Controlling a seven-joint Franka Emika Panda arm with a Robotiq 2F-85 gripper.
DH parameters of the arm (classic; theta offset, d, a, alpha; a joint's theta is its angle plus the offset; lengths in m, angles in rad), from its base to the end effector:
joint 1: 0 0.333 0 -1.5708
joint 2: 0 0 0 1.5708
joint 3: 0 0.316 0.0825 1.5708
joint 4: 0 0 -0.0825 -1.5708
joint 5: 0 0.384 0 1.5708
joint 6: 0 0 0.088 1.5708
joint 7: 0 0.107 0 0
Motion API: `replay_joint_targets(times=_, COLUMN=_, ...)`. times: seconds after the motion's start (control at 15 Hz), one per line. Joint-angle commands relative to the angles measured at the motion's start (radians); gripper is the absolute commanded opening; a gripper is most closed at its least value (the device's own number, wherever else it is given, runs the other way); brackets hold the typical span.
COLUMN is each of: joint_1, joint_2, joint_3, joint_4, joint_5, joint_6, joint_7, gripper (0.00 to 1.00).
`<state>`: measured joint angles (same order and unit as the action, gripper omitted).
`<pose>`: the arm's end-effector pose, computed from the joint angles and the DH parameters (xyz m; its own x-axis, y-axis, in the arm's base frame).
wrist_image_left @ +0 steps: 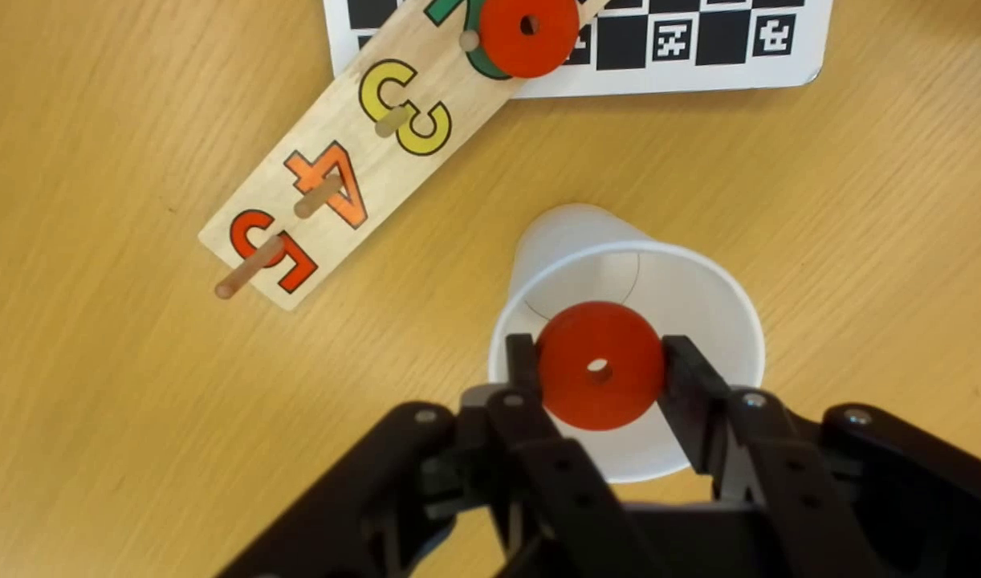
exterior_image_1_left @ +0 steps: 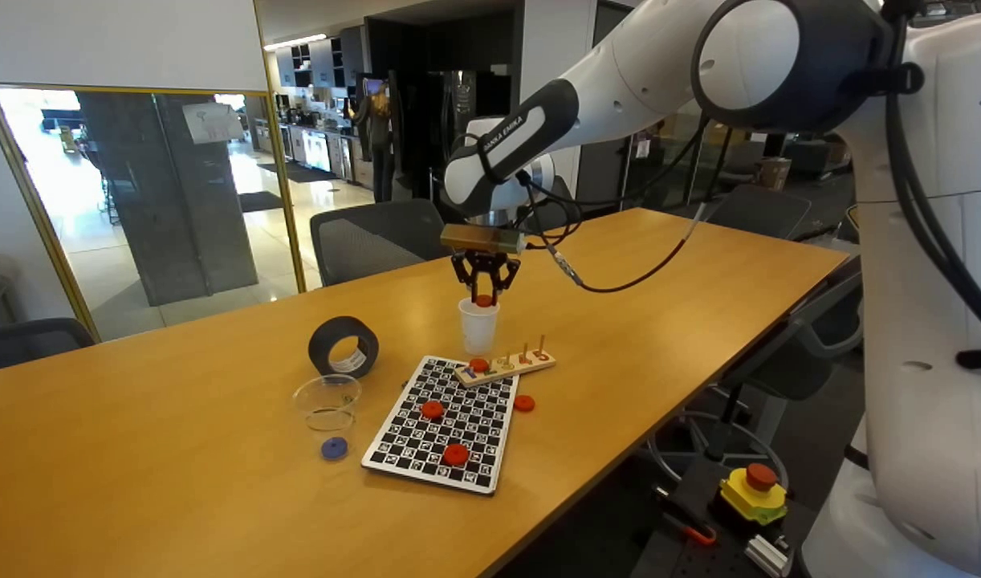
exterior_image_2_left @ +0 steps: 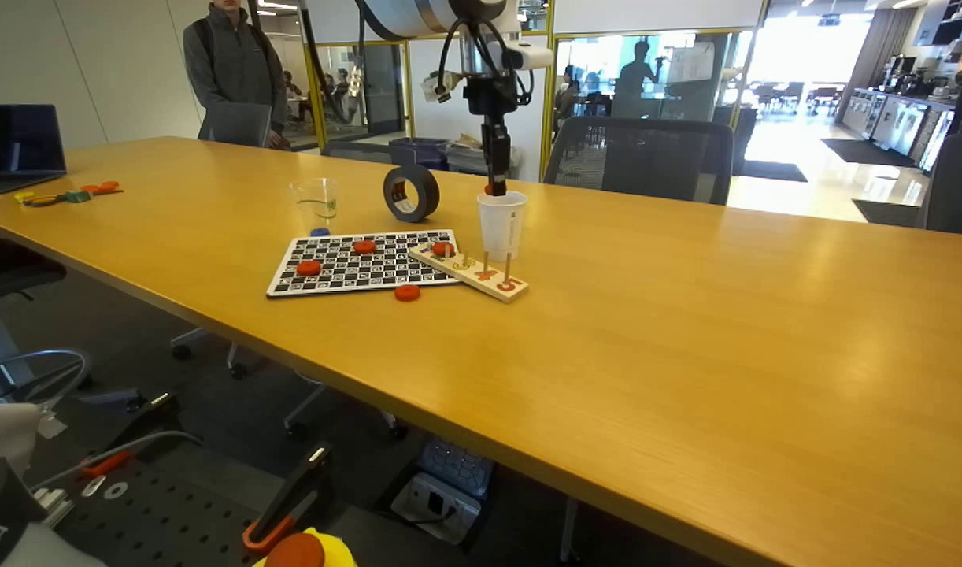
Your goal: Put the blue square into the transparent cup and the orange squares into the white cup.
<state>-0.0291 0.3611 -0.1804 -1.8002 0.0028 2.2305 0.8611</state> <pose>0.6364 -0.1261 0.3570 0.4873 -0.8681 0.0948 -0.8711 -0.4908 -0.0167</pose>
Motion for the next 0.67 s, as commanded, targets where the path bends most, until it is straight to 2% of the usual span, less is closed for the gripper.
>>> replay_joint_targets(times=0.0, joint_1=-0.009, joint_2=0.014, joint_3=0.005, joint_4=0.026, joint_5=0.005, joint_6=0.019, joint_7=-0.005, gripper=0.21)
replay_joint_targets(times=0.07, joint_1=-0.01, joint_2=0.016, joint_3=0.005, joint_4=0.027, joint_5=0.009, joint_6=0.02, joint_7=-0.006, gripper=0.67)
replay_joint_targets(times=0.2, joint_1=-0.012, joint_2=0.016, joint_3=0.007, joint_4=0.031, joint_5=0.018, joint_6=0.013, joint_7=-0.003, gripper=0.73)
replay_joint_targets(times=0.4, joint_1=-0.003, joint_2=-0.006, joint_3=0.007, joint_4=0.018, joint_5=0.032, joint_6=0.0, joint_7=0.028, gripper=0.97)
replay_joint_targets(times=0.47, joint_1=0.002, joint_2=-0.02, joint_3=0.007, joint_4=0.009, joint_5=0.036, joint_6=-0.008, joint_7=0.05, gripper=1.0)
replay_joint_targets(times=0.6, joint_1=0.014, joint_2=-0.053, joint_3=0.014, joint_4=-0.02, joint_5=0.042, joint_6=-0.013, joint_7=0.093, gripper=1.0)
